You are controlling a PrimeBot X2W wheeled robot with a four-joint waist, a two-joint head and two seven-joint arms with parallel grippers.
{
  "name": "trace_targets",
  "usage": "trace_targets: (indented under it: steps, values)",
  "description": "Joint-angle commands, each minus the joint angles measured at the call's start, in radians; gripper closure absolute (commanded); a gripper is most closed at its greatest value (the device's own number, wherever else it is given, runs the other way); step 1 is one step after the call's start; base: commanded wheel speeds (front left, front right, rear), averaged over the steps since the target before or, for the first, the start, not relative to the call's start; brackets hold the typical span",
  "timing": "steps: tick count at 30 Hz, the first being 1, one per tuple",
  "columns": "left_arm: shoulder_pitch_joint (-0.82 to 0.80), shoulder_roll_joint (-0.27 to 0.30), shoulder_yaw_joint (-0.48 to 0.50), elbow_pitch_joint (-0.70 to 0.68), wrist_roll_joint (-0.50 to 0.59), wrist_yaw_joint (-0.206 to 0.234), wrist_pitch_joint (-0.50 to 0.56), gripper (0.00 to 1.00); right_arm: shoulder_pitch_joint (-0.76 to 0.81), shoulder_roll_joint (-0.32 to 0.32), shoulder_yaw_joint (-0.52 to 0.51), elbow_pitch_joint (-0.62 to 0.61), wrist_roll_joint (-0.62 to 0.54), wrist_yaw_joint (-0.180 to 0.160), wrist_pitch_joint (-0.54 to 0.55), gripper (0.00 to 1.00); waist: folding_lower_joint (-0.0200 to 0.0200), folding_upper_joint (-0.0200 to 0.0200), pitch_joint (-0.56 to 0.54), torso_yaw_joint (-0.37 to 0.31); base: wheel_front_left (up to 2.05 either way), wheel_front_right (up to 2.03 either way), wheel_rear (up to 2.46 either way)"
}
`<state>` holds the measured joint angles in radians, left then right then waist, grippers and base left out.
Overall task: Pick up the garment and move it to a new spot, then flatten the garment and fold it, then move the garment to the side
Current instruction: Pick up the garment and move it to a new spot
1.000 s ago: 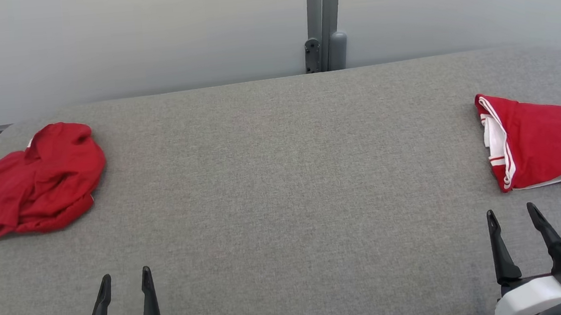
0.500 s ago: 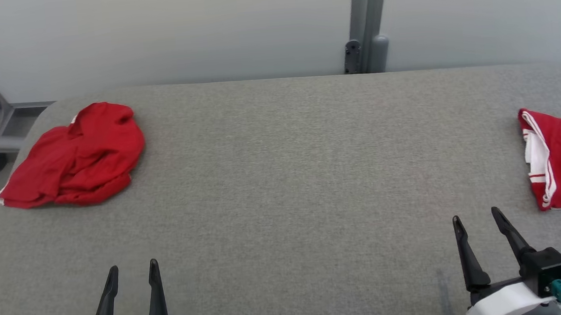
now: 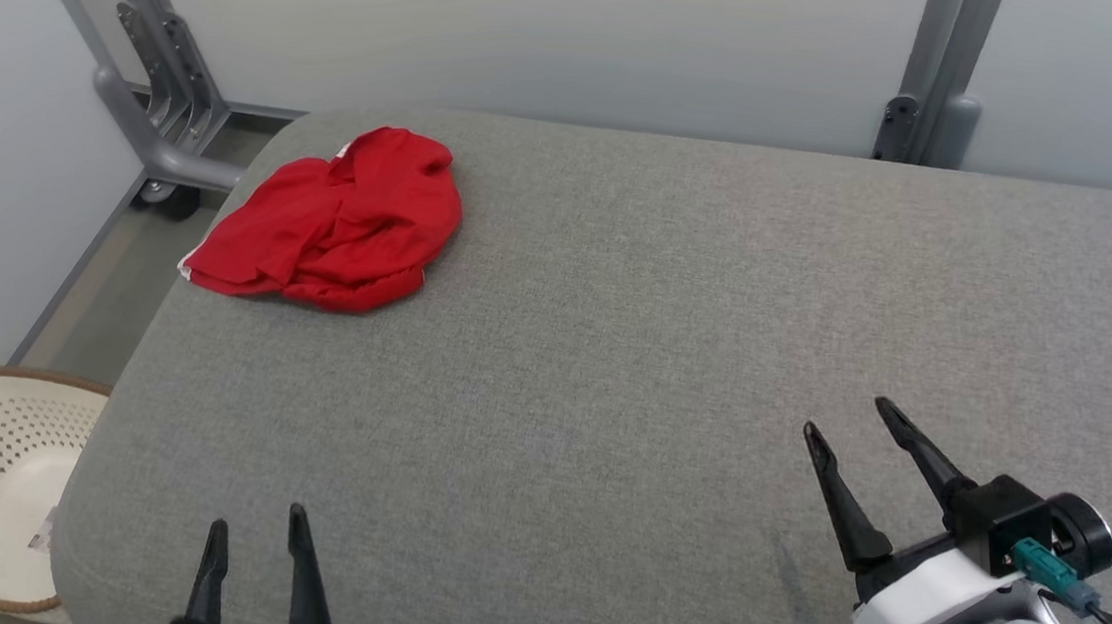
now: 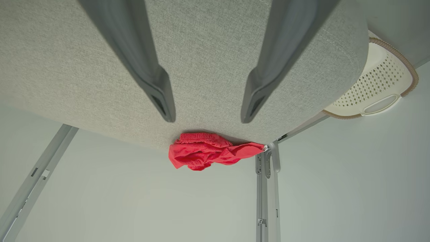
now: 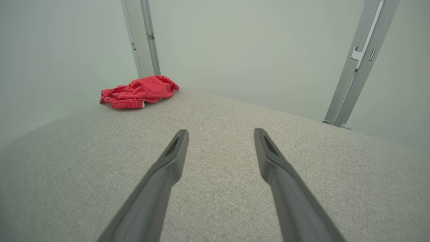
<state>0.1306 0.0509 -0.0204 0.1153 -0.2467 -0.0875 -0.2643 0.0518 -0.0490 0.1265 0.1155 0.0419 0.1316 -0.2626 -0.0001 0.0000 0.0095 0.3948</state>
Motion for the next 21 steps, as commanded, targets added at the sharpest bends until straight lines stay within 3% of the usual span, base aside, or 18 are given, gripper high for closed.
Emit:
trace_targets:
  steps: [1, 5, 12, 21]
  values:
    - [-0.059, -0.001, -0.021, 0.011, -0.009, -0.011, 0.0, 0.0, -0.019, -0.015, -0.01, -0.006, -0.008, -0.002, -0.003, 0.0, 0.0001, 0.0, 0.081, 0.022, 0.0, 0.0, 0.0]
    - [-0.245, 0.0, -0.096, 0.121, -0.045, -0.028, 0.0, 0.0, -0.093, -0.069, -0.012, -0.038, -0.026, -0.002, -0.003, 0.0, 0.0001, 0.0, 0.247, 0.002, 0.0, 0.0, 0.0]
    - [-0.68, 0.001, -0.203, 0.446, -0.17, -0.043, 0.052, 0.0, -0.237, -0.166, -0.009, -0.091, -0.035, -0.002, -0.003, 0.0, 0.0001, 0.0, 0.511, -0.063, 0.0, 0.0, 0.0]
    - [-1.048, 0.052, -0.207, 0.789, -0.27, -0.044, 0.207, 0.0, -0.326, -0.207, 0.037, -0.14, -0.026, -0.002, -0.003, 0.0, 0.0001, 0.0, 0.672, -0.143, 0.0, 0.0, 0.0]
